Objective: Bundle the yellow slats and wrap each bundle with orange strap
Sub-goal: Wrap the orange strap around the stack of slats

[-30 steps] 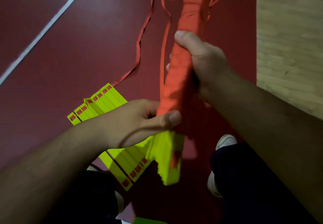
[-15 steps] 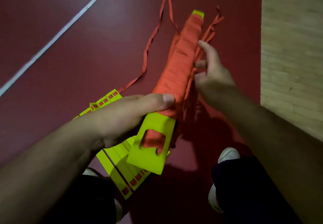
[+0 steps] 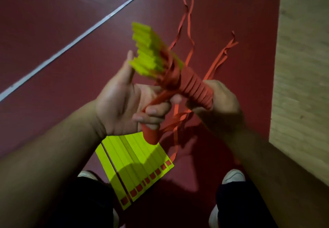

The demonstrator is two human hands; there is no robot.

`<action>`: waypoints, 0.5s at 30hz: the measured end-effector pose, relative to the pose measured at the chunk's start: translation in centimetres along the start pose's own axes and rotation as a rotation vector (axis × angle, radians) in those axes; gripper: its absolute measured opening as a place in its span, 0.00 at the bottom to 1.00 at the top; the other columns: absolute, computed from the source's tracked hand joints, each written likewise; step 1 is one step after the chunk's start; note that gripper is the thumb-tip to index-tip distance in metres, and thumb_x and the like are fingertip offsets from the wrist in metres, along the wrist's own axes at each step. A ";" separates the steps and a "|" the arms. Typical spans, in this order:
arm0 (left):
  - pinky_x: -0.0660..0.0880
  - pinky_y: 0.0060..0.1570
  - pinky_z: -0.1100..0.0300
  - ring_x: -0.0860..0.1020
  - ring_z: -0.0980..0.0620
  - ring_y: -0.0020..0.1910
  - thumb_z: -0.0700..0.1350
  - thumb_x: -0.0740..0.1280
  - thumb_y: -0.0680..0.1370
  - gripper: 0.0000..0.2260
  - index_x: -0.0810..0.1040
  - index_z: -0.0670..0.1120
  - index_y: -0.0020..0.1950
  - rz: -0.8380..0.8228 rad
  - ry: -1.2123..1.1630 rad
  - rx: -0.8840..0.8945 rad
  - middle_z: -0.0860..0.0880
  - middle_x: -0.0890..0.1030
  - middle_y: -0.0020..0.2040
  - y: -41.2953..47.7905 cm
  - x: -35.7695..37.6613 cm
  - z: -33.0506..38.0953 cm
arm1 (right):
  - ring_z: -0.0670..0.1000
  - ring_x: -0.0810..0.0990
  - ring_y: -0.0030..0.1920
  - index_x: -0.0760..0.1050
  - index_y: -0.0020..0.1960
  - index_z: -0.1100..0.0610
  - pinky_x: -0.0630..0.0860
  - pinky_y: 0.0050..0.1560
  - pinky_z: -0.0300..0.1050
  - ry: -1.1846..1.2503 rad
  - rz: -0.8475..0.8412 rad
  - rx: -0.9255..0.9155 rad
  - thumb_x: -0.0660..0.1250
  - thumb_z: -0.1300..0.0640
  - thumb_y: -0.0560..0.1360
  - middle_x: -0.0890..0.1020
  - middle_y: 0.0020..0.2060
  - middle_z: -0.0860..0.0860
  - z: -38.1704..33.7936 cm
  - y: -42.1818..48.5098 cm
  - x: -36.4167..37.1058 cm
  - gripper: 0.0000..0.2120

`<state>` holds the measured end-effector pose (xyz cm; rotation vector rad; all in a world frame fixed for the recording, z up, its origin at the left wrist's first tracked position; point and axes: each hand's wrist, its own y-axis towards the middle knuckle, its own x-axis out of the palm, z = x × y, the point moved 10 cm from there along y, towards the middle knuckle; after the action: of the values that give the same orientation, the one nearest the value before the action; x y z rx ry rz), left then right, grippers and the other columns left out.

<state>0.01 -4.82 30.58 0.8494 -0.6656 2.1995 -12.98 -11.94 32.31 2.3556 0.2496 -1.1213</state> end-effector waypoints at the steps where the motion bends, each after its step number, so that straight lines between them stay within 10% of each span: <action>1: 0.58 0.38 0.53 0.60 0.52 0.25 0.73 0.49 0.75 0.42 0.76 0.36 0.61 -0.035 -0.022 0.042 0.46 0.69 0.34 -0.2 0.6 0.7 | 0.48 0.73 0.44 0.75 0.53 0.54 0.65 0.43 0.40 0.039 -0.018 0.064 0.69 0.41 0.67 0.77 0.43 0.47 0.5 -0.2 0.2 0.21; 6: 0.62 0.31 0.59 0.60 0.55 0.27 0.49 0.69 0.73 0.16 0.77 0.40 0.56 0.296 0.484 0.232 0.51 0.67 0.33 -1.2 -2.9 2.9 | 0.47 0.73 0.42 0.67 0.51 0.45 0.63 0.40 0.42 0.116 -0.143 0.172 0.76 0.47 0.70 0.75 0.40 0.44 1.6 -1.1 1.5 0.19; 15: 0.68 0.39 0.58 0.71 0.57 0.37 0.60 0.63 0.76 0.14 0.78 0.52 0.40 0.779 1.063 0.578 0.53 0.76 0.37 -3.8 -4.1 7.7 | 0.41 0.77 0.35 0.69 0.46 0.45 0.70 0.33 0.32 0.265 -0.237 0.272 0.74 0.40 0.66 0.79 0.33 0.45 1.4 -1.7 2.9 0.18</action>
<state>8.02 -9.04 33.51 -0.5284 0.2517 3.1037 -12.67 -11.37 28.73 2.7781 0.5101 -0.9969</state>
